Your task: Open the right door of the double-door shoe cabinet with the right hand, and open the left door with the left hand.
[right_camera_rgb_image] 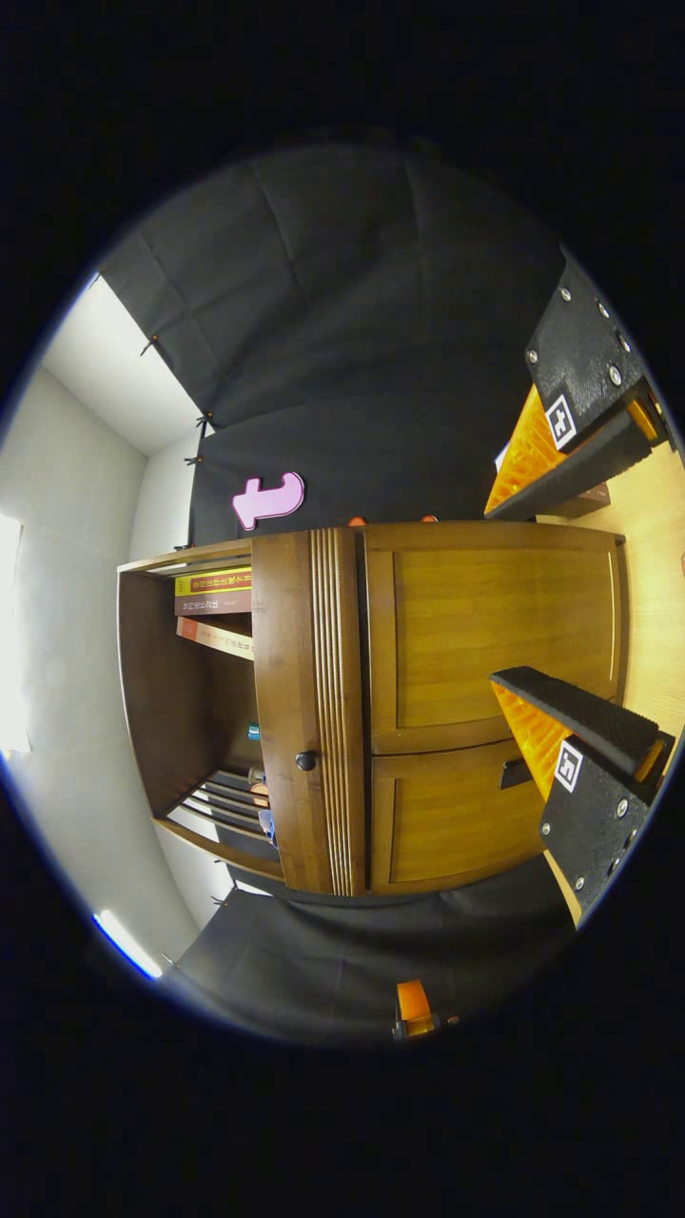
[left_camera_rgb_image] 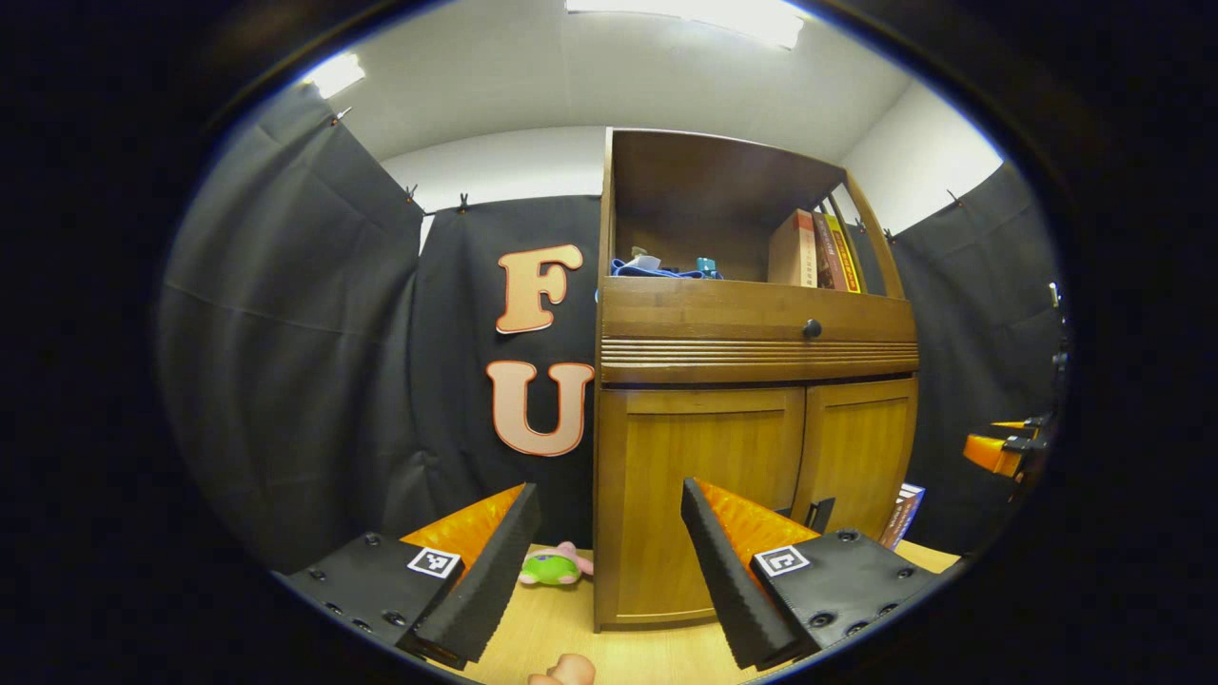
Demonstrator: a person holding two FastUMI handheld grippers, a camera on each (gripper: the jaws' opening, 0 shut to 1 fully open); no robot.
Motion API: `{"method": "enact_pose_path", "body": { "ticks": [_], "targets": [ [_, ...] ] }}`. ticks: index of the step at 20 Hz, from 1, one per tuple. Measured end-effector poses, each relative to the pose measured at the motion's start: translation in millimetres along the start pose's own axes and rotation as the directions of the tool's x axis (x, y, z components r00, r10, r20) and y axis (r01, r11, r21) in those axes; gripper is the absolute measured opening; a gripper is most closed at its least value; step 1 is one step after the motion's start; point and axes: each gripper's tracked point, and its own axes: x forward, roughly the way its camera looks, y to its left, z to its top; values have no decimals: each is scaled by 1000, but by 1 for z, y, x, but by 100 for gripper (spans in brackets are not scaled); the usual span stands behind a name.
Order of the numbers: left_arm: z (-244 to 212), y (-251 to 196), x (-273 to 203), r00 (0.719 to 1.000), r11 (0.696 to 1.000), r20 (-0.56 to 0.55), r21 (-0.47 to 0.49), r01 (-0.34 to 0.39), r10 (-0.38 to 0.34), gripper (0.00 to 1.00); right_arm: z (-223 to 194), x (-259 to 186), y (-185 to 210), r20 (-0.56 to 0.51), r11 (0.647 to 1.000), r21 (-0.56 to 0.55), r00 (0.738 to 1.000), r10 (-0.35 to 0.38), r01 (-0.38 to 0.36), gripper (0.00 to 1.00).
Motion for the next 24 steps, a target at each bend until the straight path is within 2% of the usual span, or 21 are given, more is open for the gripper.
{"method": "enact_pose_path", "body": {
  "ticks": [3, 7, 8, 9, 10, 11, 15, 16, 17, 18, 19, 20, 21, 22, 23, 24],
  "targets": [
    [-1, -3, -4, 1000, 1000, -8, -17, 24, -24, 95, -23, 13, 18, -23, 998, 34, 999, 45, -45, 100],
    [1, 5, -11, 1000, 1000, 0, 0, 9, -9, 95, -51, 37, 40, -23, 997, 37, 998, 67, -66, 100],
    [1, 7, -11, 1000, 1000, 2, 0, 8, -8, 96, -58, 45, 46, -17, 997, 41, 997, 70, -70, 95],
    [-1, 8, -13, 1000, 1000, -4, 0, 8, -8, 95, -67, 53, 53, -21, 996, 46, 997, 76, -75, 95],
    [-5, 10, -15, 1000, 1000, -14, 2, 7, -7, 95, -75, 60, 60, -25, 996, 49, 996, 82, -81, 100],
    [-9, 12, -16, 1000, 1000, -23, 6, 7, -7, 95, -84, 68, 67, -25, 994, 52, 995, 93, -91, 95],
    [-12, 30, -26, 999, 1000, -29, 11, -21, 21, 98, -120, 104, 92, -60, 991, 56, 990, 128, -124, 95],
    [-11, 35, -28, 999, 999, -23, 16, -33, 33, 98, -129, 112, 97, -77, 991, 55, 989, 127, -123, 100],
    [-9, 40, -31, 999, 999, -14, 22, -45, 45, 96, -138, 120, 101, -94, 991, 56, 987, 127, -122, 100],
    [-6, 42, -33, 999, 998, -3, 28, -53, 53, 96, -148, 129, 105, -109, 991, 57, 986, 129, -124, 95],
    [-4, 44, -34, 998, 998, 6, 35, -59, 59, 96, -158, 134, 109, -122, 990, 58, 984, 133, -127, 100],
    [-2, 45, -35, 998, 997, 13, 38, -62, 62, 96, -166, 139, 114, -135, 989, 61, 981, 139, -132, 92],
    [-2, 45, -37, 998, 997, 17, 38, -62, 62, 95, -172, 141, 121, -144, 988, 65, 978, 149, -141, 90],
    [-4, 44, -39, 998, 998, 15, 36, -58, 58, 95, -176, 145, 126, -152, 987, 66, 976, 155, -147, 96],
    [-6, 42, -41, 999, 998, 12, 33, -50, 49, 95, -179, 148, 131, -156, 987, 64, 975, 156, -147, 83],
    [-7, 41, -42, 999, 999, 9, 29, -41, 41, 95, -181, 152, 134, -158, 988, 59, 976, 153, -145, 77]
  ]
}}
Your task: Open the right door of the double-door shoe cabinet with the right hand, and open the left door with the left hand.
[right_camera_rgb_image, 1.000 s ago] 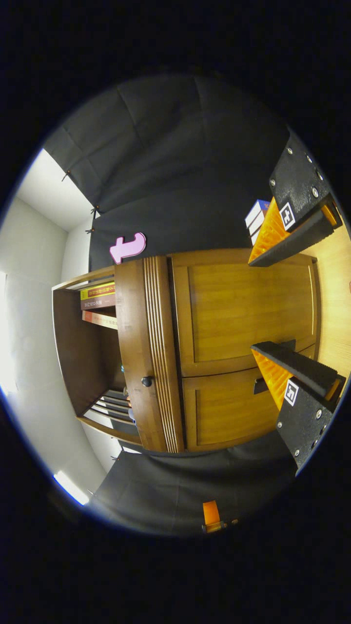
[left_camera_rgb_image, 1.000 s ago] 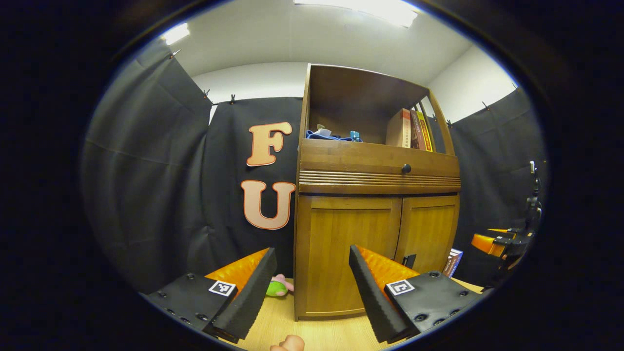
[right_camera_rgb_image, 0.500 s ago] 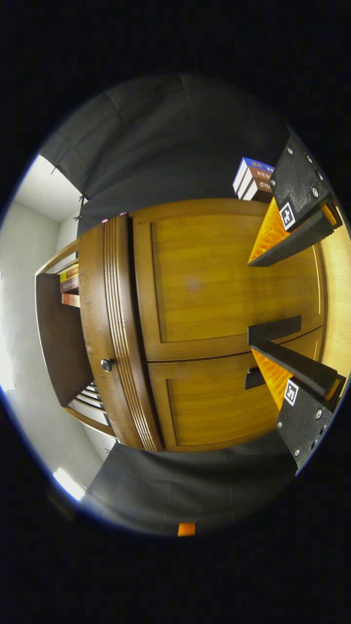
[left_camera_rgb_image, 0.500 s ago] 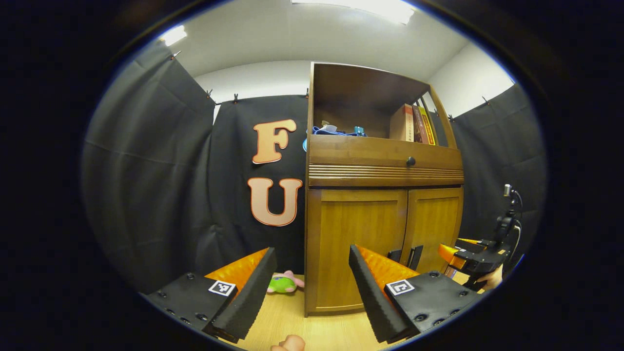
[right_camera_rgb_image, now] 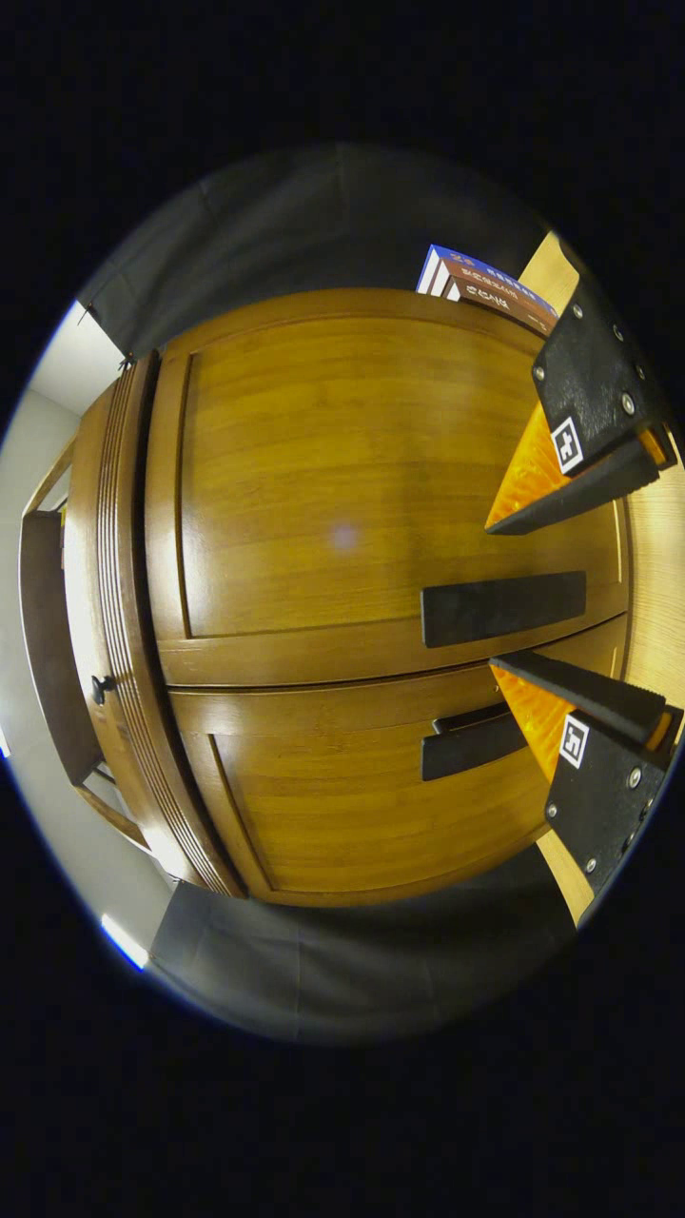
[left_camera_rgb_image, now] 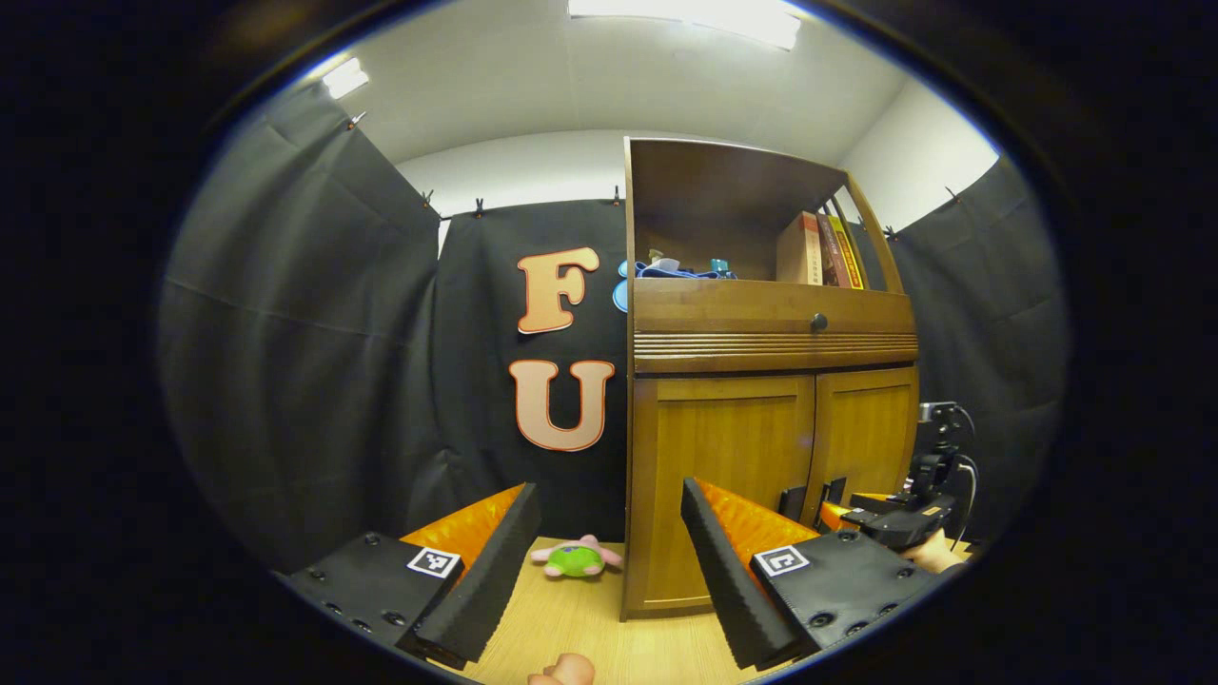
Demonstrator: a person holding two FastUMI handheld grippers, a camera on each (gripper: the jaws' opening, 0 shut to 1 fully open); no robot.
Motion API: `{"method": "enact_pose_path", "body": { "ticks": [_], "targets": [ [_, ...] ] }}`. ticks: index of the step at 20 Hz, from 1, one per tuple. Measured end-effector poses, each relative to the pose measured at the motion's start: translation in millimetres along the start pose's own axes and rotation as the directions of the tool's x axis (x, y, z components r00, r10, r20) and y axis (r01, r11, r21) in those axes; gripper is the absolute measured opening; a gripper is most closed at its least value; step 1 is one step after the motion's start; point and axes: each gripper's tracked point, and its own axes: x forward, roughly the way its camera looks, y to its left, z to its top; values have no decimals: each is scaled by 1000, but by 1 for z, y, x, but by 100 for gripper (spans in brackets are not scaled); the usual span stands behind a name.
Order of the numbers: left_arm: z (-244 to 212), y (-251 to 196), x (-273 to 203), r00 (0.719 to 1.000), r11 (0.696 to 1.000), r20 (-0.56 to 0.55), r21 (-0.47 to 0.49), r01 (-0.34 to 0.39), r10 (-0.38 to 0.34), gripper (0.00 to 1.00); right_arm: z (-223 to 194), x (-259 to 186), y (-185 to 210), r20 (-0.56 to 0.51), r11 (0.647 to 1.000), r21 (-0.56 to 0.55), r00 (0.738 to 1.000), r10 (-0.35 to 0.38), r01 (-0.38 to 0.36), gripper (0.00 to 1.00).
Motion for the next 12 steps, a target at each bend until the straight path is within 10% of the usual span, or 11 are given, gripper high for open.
{"method": "enact_pose_path", "body": {
  "ticks": [1, 4, 6, 7, 10, 12],
  "targets": [
    [-1, 0, -2, 1000, 1000, -2, -1, 4, -4, 96, -2, 5, -1, -4, 1000, -6, 1000, -10, 10, 86],
    [-2, 7, -4, 1000, 1000, -3, 1, -10, 10, 95, -16, 19, -5, -37, 1000, -5, 999, -24, 24, 58],
    [-1, 12, -4, 1000, 1000, 2, 9, -26, 26, 95, -18, 22, 0, -40, 1000, 1, 999, -12, 12, 58],
    [0, 15, -5, 999, 999, 6, 11, -34, 34, 96, -17, 21, 1, -36, 1000, -6, 999, -14, 14, 33],
    [-2, 14, -4, 999, 999, 5, 4, -35, 35, 96, -17, 18, 2, -32, 1000, -20, 999, -11, 10, 25],
    [-5, 13, -2, 1000, 999, -3, -4, -31, 31, 96, -18, 13, 1, -37, 1000, -12, 999, 3, -3, 43]
  ]
}}
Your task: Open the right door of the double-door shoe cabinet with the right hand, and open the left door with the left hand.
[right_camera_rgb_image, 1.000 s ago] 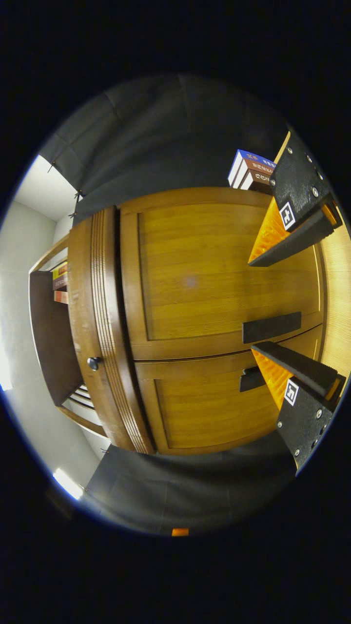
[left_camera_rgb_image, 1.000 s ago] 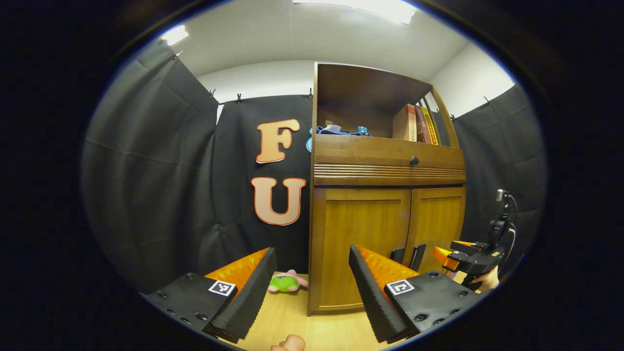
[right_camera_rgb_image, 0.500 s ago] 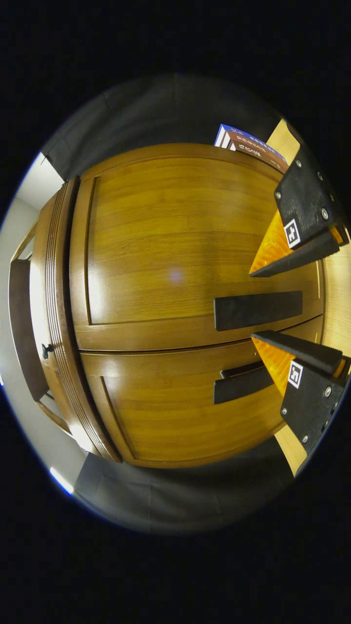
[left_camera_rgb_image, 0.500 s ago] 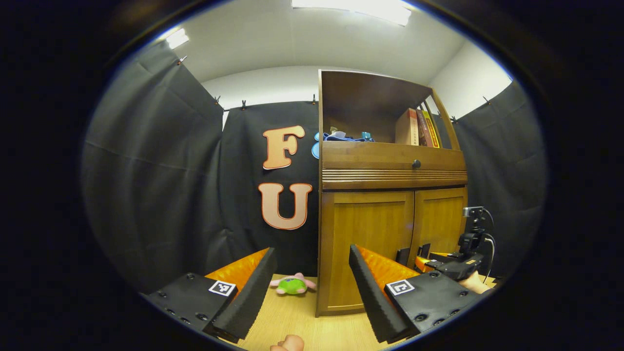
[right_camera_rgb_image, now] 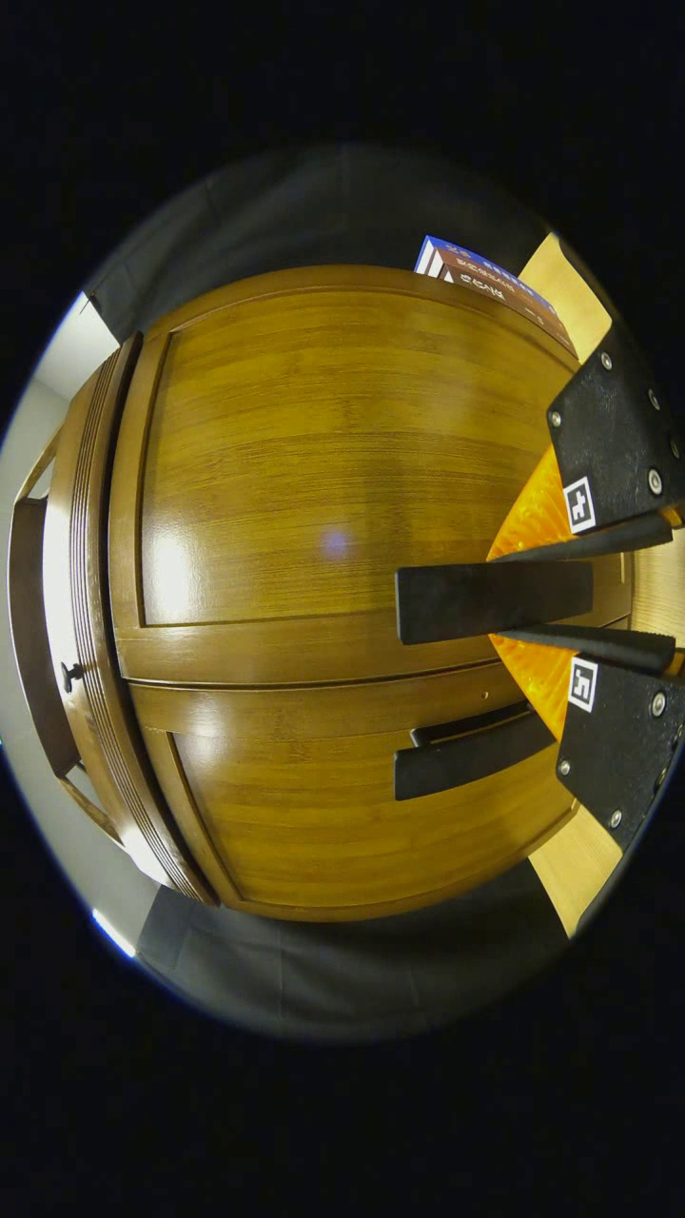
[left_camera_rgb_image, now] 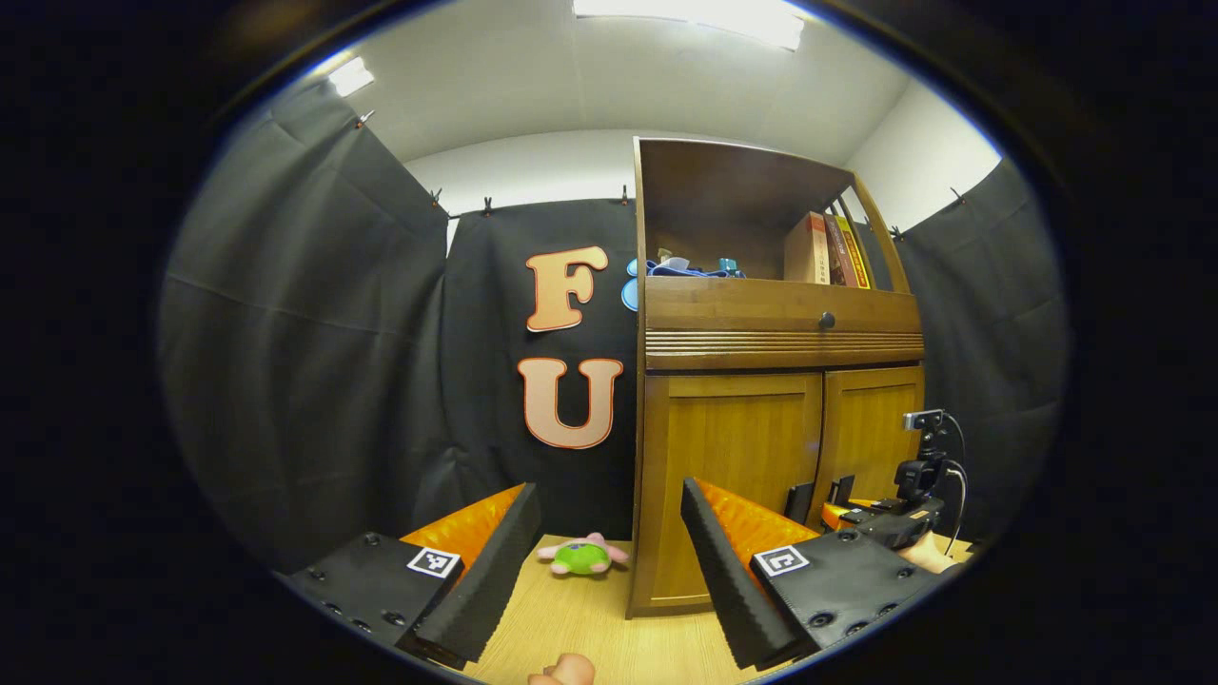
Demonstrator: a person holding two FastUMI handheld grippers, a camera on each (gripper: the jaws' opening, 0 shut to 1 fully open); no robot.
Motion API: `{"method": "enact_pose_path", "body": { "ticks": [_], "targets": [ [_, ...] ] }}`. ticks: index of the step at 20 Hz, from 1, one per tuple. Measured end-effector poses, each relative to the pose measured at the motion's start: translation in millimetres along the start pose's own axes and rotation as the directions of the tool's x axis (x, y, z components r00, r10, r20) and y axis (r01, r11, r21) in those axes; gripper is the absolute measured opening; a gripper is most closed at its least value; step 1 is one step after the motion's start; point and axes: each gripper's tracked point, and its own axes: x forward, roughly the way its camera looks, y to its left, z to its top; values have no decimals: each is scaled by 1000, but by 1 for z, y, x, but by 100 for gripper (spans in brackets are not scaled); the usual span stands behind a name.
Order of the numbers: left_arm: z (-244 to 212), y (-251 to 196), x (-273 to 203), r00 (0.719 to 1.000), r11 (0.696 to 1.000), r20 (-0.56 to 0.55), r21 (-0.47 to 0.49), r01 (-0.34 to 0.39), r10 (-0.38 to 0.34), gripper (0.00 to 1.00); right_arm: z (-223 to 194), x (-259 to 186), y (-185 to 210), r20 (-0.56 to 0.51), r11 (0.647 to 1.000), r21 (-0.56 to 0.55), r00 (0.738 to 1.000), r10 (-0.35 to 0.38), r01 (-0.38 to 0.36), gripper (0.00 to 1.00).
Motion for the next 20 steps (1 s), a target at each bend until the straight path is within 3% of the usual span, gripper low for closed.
{"method": "enact_pose_path", "body": {
  "ticks": [1, 2, 16, 18, 19, 20],
  "targets": [
    [-2, 0, 0, 1000, 1000, -6, -5, 0, 0, 96, -1, -4, 0, -2, 1000, 3, 1000, 5, -5, 23],
    [-3, -1, 0, 1000, 1000, -11, -10, 0, 0, 96, -1, -8, 0, -3, 1000, -1, 1000, 9, -9, 32],
    [2, 0, -10, 1000, 1000, 12, 6, -22, 22, 96, -4, -81, -15, 5, 998, -32, 998, 61, -61, 31],
    [1, -1, -9, 1000, 1000, 7, 2, -24, 24, 96, -6, -94, -18, 1, 997, -32, 998, 69, -69, 29],
    [0, 0, -10, 1000, 1000, 3, 1, -26, 26, 96, -6, -101, -21, 1, 997, -27, 997, 72, -72, 21],
    [0, -2, -9, 1000, 1000, 0, 0, -27, 27, 96, -5, -107, -23, -2, 997, -26, 997, 73, -73, 21]
  ]
}}
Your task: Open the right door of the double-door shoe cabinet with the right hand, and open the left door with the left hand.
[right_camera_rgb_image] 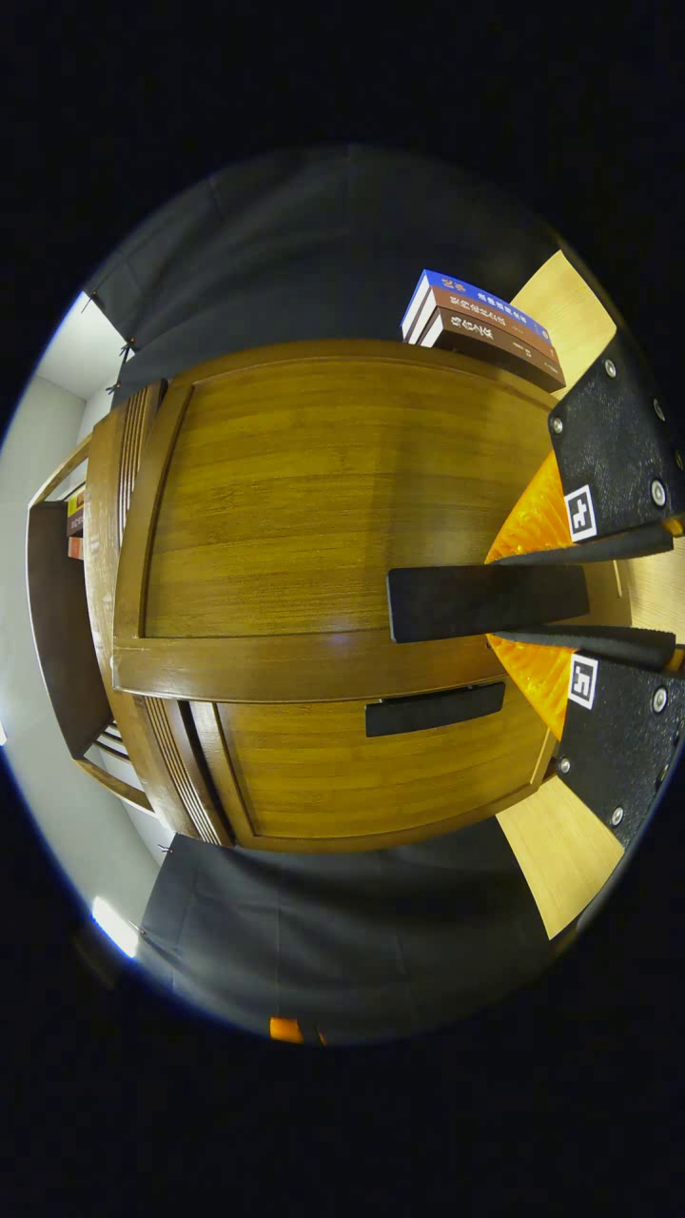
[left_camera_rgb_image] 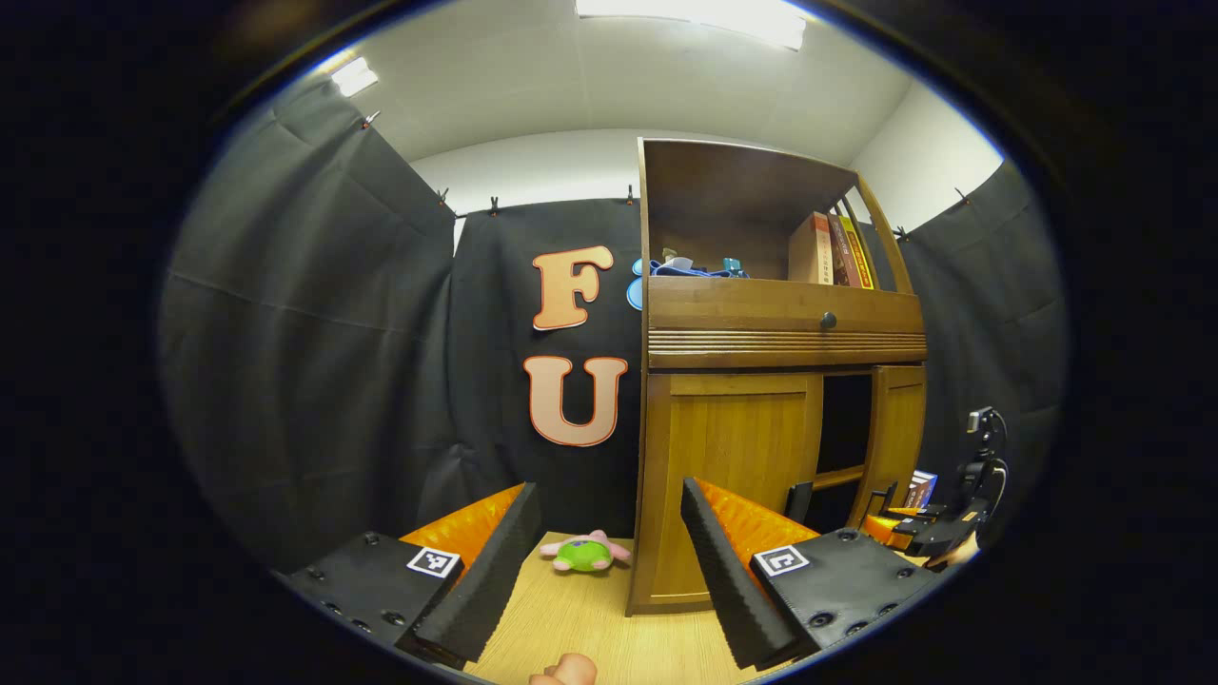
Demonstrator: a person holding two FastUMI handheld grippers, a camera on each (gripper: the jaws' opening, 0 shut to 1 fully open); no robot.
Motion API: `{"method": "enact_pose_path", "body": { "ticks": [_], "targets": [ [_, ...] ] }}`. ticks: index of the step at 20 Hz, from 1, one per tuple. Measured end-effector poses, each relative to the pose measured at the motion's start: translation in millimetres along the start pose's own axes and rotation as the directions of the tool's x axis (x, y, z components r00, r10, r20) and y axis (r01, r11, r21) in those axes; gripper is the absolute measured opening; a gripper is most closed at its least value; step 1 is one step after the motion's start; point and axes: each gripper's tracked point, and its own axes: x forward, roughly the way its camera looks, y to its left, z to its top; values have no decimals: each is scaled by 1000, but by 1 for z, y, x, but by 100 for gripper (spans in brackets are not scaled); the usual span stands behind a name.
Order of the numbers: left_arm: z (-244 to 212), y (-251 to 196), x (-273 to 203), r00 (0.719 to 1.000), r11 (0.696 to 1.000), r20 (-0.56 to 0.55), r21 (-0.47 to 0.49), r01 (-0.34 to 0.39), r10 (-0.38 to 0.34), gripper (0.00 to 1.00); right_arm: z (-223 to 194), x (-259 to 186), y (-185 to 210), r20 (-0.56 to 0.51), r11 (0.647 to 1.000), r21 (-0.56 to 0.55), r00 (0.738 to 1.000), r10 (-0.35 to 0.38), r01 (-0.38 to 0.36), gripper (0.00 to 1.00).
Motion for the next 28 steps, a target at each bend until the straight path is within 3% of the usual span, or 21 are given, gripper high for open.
{"method": "enact_pose_path", "body": {
  "ticks": [3, 4, 11, 12, 13, 14, 15, 16, 18, 19, 20, 21, 22, 23, 24, 28],
  "targets": [
    [-1, -7, -1, 1000, 1000, -4, 4, 12, -12, 96, 1, -22, -9, 4, 1000, -16, 1000, 4, -4, 19],
    [-2, -8, 1, 1000, 1000, -4, 7, 15, -15, 97, 2, -28, -13, 6, 1000, -17, 1000, 2, -2, 28],
    [-6, -27, -1, 998, 998, -19, -18, 62, -62, 95, 1, -71, -43, -8, 999, -28, 999, -32, 32, 27],
    [-5, -29, -1, 998, 998, -16, -14, 64, -64, 96, 1, -76, -48, -10, 999, -27, 999, -40, 40, 34],
    [-5, -30, -2, 998, 998, -13, -11, 68, -68, 95, 1, -81, -53, -12, 999, -27, 999, -47, 47, 24],
    [-5, -32, -3, 997, 997, -13, -9, 71, -71, 96, 1, -86, -58, -16, 998, -26, 998, -56, 55, 24],
    [-5, -34, -4, 997, 997, -13, -7, 76, -76, 95, 2, -90, -63, -17, 998, -25, 998, -65, 64, 31],
    [-4, -36, -4, 997, 997, -13, -4, 80, -80, 97, 2, -95, -69, -19, 997, -24, 997, -77, 77, 23],
    [-4, -39, -5, 996, 996, -12, 1, 84, -84, 97, 4, -103, -80, -15, 992, -44, 993, -116, 115, 20],
    [-4, -40, -7, 996, 996, -10, 1, 87, -87, 97, 4, -110, -85, -12, 989, -55, 991, -136, 135, 30],
    [-3, -42, -7, 996, 996, -9, 1, 90, -90, 97, 4, -113, -90, -10, 987, -61, 989, -151, 150, 28],
    [-2, -43, -8, 996, 996, -8, 1, 92, -92, 97, 5, -115, -97, -9, 985, -60, 987, -163, 162, 17],
    [-1, -45, -9, 996, 996, -5, 1, 95, -95, 97, 4, -117, -101, -11, 983, -58, 985, -173, 172, 15],
    [0, -47, -10, 995, 995, -2, 1, 97, -97, 97, 5, -122, -106, -12, 982, -57, 983, -184, 183, 4],
    [1, -48, -10, 995, 995, 0, 0, 99, -99, 97, 4, -126, -112, -11, 978, -63, 980, -198, 197, 13],
    [0, -58, -11, 994, 994, -2, -2, 113, -113, 96, 6, -136, -135, -2, 962, -94, 967, -257, 255, 8]
  ]
}}
